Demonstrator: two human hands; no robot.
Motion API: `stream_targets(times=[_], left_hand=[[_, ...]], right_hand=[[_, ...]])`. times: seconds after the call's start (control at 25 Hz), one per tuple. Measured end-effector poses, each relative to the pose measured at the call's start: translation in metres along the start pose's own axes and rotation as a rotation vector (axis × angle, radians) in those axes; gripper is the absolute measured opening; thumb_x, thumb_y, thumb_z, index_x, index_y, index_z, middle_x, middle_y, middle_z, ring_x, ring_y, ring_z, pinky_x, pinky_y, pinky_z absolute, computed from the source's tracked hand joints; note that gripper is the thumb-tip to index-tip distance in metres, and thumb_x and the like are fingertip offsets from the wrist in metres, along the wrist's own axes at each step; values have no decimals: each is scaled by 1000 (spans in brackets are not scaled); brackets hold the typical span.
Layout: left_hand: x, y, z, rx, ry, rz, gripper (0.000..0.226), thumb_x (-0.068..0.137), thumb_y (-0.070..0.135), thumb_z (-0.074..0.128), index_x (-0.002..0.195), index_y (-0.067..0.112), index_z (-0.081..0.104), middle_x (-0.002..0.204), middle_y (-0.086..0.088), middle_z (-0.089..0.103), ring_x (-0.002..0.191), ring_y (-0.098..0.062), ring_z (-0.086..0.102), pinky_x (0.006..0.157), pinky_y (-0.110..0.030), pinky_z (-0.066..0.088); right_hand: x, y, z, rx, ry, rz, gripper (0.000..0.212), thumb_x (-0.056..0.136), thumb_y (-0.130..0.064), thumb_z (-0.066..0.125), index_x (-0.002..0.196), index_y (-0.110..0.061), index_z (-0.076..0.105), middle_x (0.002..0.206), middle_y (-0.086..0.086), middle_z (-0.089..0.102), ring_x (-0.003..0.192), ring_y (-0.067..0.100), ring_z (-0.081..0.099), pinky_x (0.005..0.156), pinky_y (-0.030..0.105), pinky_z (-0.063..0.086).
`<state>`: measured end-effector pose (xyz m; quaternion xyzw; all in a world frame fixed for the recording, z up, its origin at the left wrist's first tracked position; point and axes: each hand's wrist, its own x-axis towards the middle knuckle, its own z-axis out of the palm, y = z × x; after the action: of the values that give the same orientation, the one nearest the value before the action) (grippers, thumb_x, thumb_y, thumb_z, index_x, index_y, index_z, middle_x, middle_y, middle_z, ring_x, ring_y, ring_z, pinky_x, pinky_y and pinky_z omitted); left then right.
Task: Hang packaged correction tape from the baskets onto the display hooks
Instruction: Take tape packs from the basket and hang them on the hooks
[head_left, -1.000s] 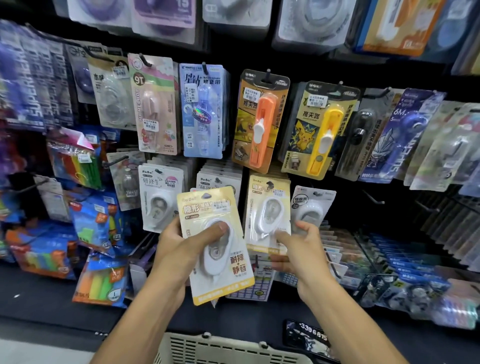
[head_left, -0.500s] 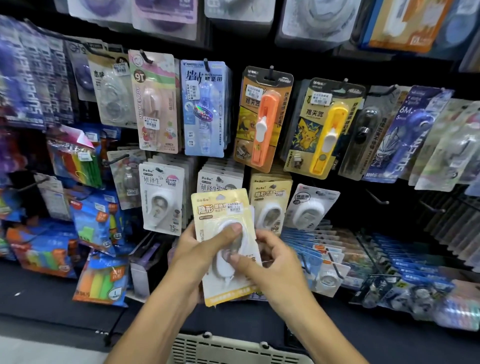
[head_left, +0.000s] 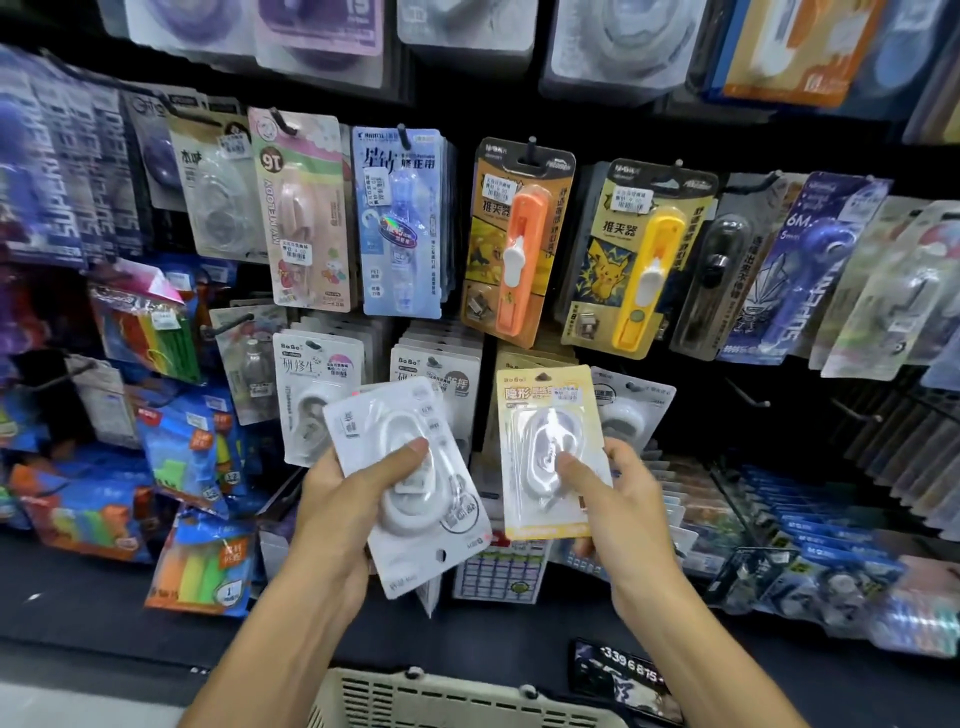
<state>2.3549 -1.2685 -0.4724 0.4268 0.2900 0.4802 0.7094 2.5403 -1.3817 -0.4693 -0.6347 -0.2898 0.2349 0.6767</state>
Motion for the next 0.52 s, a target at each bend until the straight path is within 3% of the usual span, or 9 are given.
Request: stream_targets(times=[0.08, 0.16, 0.24, 0.28, 0.32, 0.36, 0.44, 0.52], left_hand=[[0, 3, 0, -9, 0, 26, 52, 61, 19, 84, 111, 16, 71, 101, -10, 80, 85, -30, 78, 64, -41, 64], [-4, 2, 4, 17, -10, 34, 59, 57, 24, 87, 113, 17, 71, 102, -10, 80, 87, -31, 78, 68, -45, 64], [-8, -1, 9, 63, -3, 48, 65, 50, 31, 89, 111, 21, 71, 98, -7, 80, 85, -30, 78, 67, -44, 63], [-9, -2, 10, 90, -5, 60, 64, 47, 34, 90, 108, 23, 71, 95, -5, 81, 82, -27, 79, 63, -40, 63], [-9, -3, 11, 113, -14, 73, 62, 46, 34, 91, 104, 24, 72, 93, -2, 81, 80, -25, 79, 59, -36, 62], [-8, -3, 12, 134, -21, 85, 59, 46, 34, 91, 101, 24, 73, 91, -1, 81, 78, -22, 79, 56, -32, 61], [-8, -5, 14, 176, -47, 78, 59, 45, 36, 92, 99, 23, 73, 90, 0, 81, 77, -20, 79, 56, -26, 59], [-8, -9, 16, 198, -127, 4, 59, 45, 36, 93, 99, 20, 75, 94, -5, 81, 82, -24, 79, 59, -28, 61]], right_hand=[[3, 3, 3, -54, 29, 24, 16, 92, -37, 70, 106, -38, 61, 102, -1, 74, 63, 15, 63, 46, 25, 42], [11, 2, 11, -29, 38, 134, 35, 93, -31, 70, 122, -31, 51, 113, 4, 68, 66, 23, 69, 47, 29, 50], [11, 6, 16, -199, 44, 177, 55, 94, -28, 68, 140, -30, 38, 132, 0, 59, 101, 28, 69, 75, 42, 60], [6, 10, 15, -365, 64, 75, 58, 93, -33, 68, 142, -33, 36, 137, -8, 55, 116, 23, 62, 90, 43, 55], [-2, 10, 15, -459, 41, -63, 54, 91, -42, 70, 136, -38, 41, 133, -17, 56, 119, 17, 58, 94, 38, 51], [-10, 8, 16, -409, -50, -143, 48, 85, -50, 73, 126, -42, 49, 120, -22, 62, 114, 12, 60, 90, 30, 51], [-23, 5, 20, -228, -331, -85, 43, 74, -55, 81, 110, -41, 60, 98, -13, 70, 96, 13, 68, 75, 24, 55], [-24, 4, 22, -140, -455, -55, 38, 78, -34, 84, 110, -29, 63, 93, -5, 75, 81, 13, 72, 66, 23, 56]])
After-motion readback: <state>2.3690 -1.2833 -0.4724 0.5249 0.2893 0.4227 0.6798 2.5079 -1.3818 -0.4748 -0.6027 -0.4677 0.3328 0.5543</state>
